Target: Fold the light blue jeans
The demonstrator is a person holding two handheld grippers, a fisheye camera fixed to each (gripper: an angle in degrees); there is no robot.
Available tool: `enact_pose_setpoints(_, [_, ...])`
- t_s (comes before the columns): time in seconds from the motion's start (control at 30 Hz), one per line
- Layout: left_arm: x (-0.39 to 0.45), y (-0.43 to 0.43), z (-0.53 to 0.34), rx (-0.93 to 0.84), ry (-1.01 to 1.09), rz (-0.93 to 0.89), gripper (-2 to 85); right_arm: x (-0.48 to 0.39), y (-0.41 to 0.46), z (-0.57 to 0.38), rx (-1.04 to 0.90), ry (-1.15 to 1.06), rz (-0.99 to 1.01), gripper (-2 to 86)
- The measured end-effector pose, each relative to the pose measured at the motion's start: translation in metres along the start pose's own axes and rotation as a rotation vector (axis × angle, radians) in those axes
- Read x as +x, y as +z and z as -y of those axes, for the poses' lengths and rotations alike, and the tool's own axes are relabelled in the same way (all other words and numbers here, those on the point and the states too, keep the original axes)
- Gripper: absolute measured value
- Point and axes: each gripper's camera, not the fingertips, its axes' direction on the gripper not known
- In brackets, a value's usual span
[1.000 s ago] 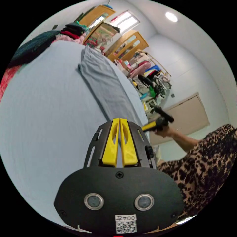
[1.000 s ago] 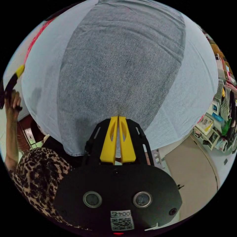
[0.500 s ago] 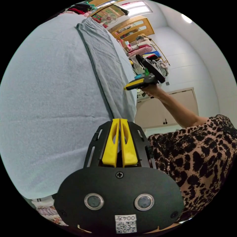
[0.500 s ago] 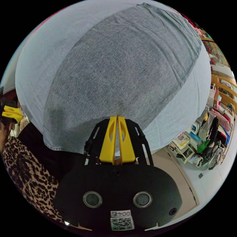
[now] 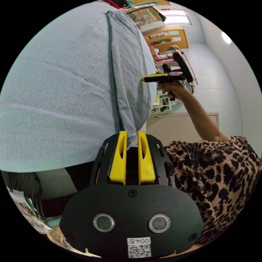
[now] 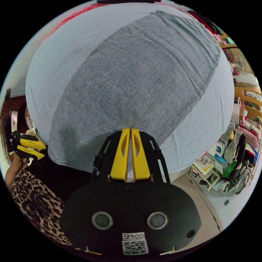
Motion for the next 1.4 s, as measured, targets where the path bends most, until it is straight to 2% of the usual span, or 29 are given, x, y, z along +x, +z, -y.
enact_pose_setpoints(0.17, [-0.005,0.026,-0.015,0.029,-0.048,0.038,6.7,-0.014,0.012,-0.014,0.018,-0.055,-0.063,-0.8])
enact_pose_setpoints(0.3, [-0.007,0.044,-0.02,0.07,-0.063,0.045,4.1,-0.012,0.02,-0.029,0.04,-0.072,-0.026,-0.8])
enact_pose_setpoints(0.43, [0.006,0.057,-0.028,0.055,-0.051,0.251,2.5,-0.01,0.025,-0.039,0.03,-0.083,-0.002,-0.9])
enact_pose_setpoints(0.77, [-0.006,0.081,-0.051,0.073,-0.071,0.29,1.3,-0.003,0.03,-0.085,0.074,-0.082,0.043,-0.8])
enact_pose_setpoints(0.83, [0.013,0.07,-0.058,0.127,-0.016,0.387,1.1,-0.002,0.029,-0.095,0.092,-0.08,0.048,-0.7])
enact_pose_setpoints(0.93, [0.041,0.068,-0.045,0.175,0.123,0.42,1.5,0.006,0.028,-0.112,0.109,-0.049,0.089,-0.6])
enact_pose_setpoints(1.03, [0.048,0.092,-0.011,0.096,0.193,0.474,1.7,0.018,0.025,-0.125,0.099,0.016,0.159,-0.6])
enact_pose_setpoints(1.2, [0.032,0.128,0.018,-0.014,0.193,0.501,1.7,0.043,0.022,-0.163,0.152,0.117,0.285,-0.6])
enact_pose_setpoints(1.4, [0.038,0.158,0.02,-0.116,0.289,0.648,1.1,0.049,0.011,-0.206,0.224,0.147,0.235,-0.6])
